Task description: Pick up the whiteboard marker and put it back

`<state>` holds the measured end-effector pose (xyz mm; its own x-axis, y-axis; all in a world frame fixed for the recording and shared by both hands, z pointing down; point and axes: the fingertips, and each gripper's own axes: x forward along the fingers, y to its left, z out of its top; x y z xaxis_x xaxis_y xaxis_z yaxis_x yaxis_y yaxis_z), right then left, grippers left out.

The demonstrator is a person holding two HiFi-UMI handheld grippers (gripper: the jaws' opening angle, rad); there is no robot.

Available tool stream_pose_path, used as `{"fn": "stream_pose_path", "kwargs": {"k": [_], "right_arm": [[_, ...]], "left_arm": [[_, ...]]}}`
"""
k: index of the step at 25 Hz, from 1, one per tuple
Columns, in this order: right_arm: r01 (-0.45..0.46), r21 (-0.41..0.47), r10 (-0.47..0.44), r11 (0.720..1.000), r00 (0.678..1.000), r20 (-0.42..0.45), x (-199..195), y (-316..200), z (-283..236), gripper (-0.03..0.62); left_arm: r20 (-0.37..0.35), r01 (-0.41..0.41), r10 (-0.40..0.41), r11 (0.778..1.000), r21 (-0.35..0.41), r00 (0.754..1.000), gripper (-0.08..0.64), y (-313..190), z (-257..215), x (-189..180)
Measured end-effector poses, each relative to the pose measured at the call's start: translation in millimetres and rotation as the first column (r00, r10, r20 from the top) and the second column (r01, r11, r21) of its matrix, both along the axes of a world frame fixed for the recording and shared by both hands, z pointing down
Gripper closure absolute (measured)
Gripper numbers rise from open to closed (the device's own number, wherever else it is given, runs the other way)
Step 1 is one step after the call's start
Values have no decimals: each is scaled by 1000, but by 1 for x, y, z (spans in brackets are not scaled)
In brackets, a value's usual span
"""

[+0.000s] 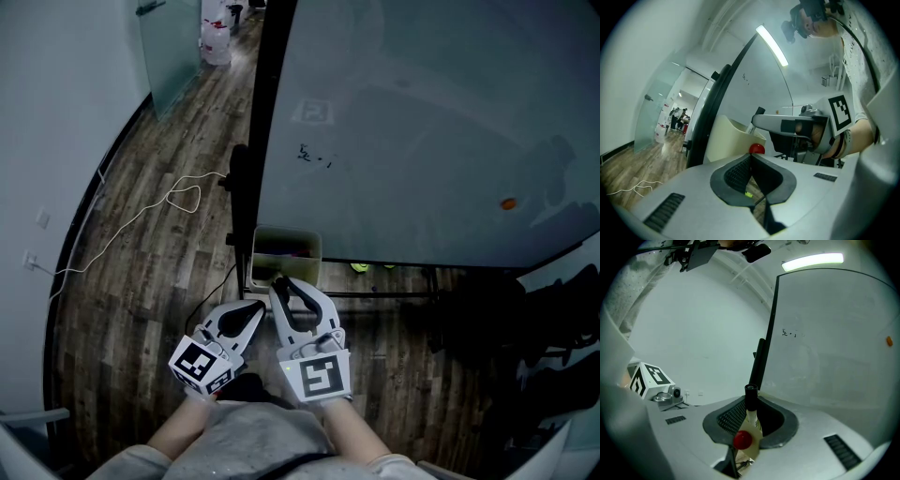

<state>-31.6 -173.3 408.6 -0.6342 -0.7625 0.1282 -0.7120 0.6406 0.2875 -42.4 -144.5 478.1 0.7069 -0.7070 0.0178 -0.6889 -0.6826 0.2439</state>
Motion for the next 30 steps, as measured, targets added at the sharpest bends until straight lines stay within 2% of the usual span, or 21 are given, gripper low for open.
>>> {"fn": "stream_pose_path", "kwargs": {"k": [16,30], "right_arm": [[10,-9,-10,1000,999,33,7,4,2,420],[-34,-5,34,999,999,40,24,16,2,414]], "left_arm": [[9,-18,18,1000,-18,1000,545,3,4,2],[10,-39,39,999,-24,999,545,11,7,10]]}}
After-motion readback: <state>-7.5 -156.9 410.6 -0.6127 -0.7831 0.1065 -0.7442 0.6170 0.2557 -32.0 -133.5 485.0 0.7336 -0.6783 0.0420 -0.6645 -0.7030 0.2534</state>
